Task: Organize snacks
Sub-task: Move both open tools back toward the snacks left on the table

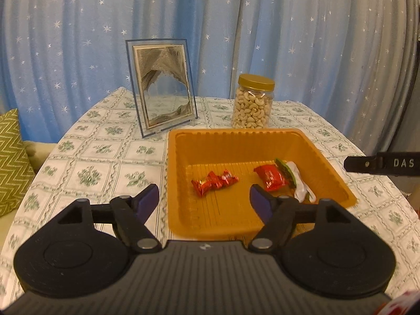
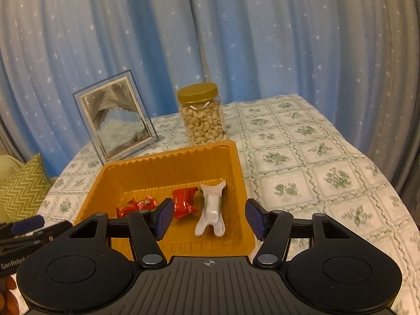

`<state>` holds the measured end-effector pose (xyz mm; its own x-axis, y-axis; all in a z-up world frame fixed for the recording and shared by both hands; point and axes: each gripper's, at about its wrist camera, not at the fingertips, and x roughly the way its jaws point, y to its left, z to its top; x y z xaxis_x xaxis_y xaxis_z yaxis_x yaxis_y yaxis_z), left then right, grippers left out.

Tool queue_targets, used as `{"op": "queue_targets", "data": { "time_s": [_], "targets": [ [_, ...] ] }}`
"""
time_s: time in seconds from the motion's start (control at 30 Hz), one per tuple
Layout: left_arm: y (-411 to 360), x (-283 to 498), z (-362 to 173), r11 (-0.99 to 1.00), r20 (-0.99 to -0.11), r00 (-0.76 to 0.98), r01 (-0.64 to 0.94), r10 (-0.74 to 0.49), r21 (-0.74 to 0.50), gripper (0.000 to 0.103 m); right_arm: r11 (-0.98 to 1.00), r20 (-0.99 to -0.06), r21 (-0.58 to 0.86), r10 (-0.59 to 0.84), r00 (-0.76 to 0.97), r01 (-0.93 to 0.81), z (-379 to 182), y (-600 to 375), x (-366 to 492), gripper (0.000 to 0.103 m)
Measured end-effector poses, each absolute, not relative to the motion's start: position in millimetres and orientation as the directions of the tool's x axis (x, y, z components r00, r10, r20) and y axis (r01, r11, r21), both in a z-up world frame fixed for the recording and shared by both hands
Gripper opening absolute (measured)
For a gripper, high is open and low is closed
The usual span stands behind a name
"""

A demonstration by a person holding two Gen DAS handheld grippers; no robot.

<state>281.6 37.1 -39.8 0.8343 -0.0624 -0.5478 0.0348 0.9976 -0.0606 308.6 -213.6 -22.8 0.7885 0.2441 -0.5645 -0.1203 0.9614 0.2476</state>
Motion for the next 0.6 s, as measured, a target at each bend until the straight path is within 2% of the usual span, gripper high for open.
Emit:
{"op": "queue_targets", "data": {
  "time_s": [0.37, 0.43, 0.6],
  "targets": [
    [37, 211, -43, 0.994, -0.567, 0.822, -0.005, -0.056, -0.106, 0.093, 0.949, -0.569, 0.3, 0.263, 0.779, -0.102, -24, -223, 240, 0.061],
    [38, 198, -45, 0.993, -0.568, 0.821, -0.01, -0.058, -0.117, 0.098, 0.95, -0.576, 0.295, 0.263, 0.774, -0.103, -28, -224, 226, 0.063],
    [38, 166, -52, 0.995, -0.578, 0.814, -0.008, -0.051, -0.098, 0.1, 0.948, -0.585, 0.301, 0.265, 0.767, -0.098, -39, -227, 185, 0.07]
  ]
}}
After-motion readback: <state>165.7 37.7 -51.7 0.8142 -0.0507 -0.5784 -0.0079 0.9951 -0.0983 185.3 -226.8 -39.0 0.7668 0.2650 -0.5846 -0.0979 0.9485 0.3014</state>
